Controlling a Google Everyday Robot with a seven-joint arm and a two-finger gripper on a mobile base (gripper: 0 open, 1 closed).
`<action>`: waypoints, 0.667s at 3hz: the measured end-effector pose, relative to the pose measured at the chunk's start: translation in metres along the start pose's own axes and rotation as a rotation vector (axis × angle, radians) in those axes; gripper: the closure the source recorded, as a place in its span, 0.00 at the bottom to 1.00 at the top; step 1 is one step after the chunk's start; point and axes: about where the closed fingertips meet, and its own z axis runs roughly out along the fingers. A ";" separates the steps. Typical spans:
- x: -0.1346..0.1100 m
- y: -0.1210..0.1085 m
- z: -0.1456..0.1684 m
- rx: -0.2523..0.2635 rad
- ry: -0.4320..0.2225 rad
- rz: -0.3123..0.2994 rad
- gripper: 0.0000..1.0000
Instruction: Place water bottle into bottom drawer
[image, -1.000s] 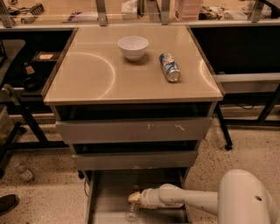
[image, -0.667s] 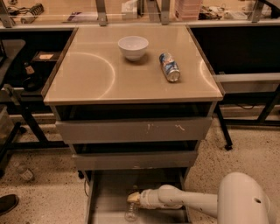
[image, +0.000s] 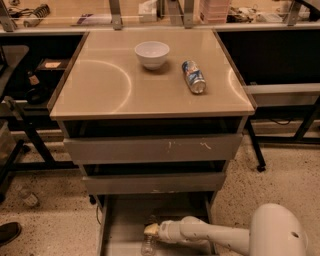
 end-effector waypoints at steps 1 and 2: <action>0.001 -0.008 0.003 -0.001 -0.003 0.015 1.00; 0.001 -0.008 0.003 -0.001 -0.003 0.015 0.82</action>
Offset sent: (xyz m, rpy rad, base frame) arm -0.0017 -0.0024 -0.0074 0.0030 0.0077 -0.0113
